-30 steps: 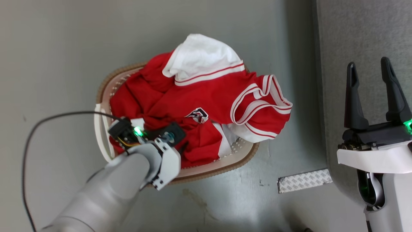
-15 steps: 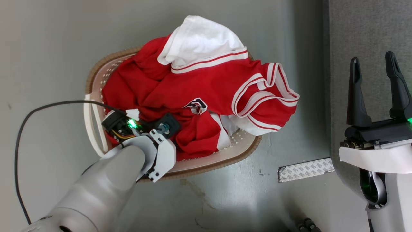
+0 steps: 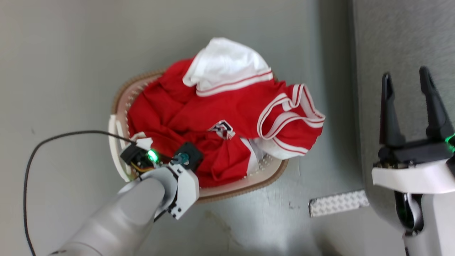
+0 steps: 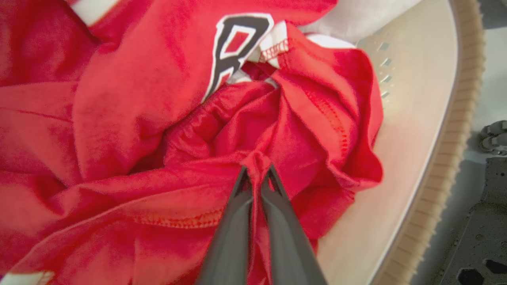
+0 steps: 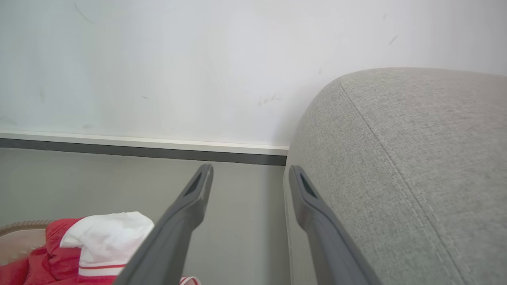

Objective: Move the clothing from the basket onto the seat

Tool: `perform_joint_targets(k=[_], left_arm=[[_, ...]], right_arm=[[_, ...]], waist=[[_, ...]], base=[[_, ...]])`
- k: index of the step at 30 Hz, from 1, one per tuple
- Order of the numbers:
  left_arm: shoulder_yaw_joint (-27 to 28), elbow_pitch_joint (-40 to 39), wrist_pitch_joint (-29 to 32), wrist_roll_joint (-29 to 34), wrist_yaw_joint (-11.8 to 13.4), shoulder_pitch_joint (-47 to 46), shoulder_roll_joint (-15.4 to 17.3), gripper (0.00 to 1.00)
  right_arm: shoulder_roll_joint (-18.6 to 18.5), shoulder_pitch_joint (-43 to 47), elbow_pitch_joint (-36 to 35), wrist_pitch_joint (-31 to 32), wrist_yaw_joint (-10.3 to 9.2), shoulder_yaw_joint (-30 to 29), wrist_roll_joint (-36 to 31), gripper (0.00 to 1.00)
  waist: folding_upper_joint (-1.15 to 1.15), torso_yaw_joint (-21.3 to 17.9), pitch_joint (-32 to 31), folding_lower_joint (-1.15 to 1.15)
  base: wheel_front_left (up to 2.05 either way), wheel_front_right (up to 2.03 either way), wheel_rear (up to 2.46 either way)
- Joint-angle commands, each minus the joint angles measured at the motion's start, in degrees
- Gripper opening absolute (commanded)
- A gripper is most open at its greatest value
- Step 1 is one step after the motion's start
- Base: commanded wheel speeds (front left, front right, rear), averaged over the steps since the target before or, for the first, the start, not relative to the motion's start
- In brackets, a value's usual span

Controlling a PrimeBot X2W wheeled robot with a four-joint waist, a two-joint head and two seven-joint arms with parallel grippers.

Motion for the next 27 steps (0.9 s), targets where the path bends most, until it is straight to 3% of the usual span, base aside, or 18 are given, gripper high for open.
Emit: perform_joint_targets(k=[1,10,27], left_arm=[[-0.1,-0.3,-1.1,-1.9,0.1,1.5,0.6,0.0],[4.4,-3.2,-4.3,-8.6,0.5,6.3,0.0,0.0],[16.8,-24.6,-4.4,-8.6,7.0,21.9,4.8,0.0]], right_arm=[[-0.2,1.9,1.2,0.0,-0.12,-0.4,0.1,1.0],[-0.2,7.6,4.8,0.0,-0.12,-2.5,-1.5,1.0],[-0.2,18.3,8.4,0.0,-0.12,-2.8,-2.9,1.0]], waist=[[0.0,0.6,-4.5,0.0],[0.0,3.8,-18.6,0.0],[0.0,7.1,-41.2,0.0]], base=[[0.0,0.0,0.0],[0.0,0.0,0.0],[0.0,0.0,0.0]])
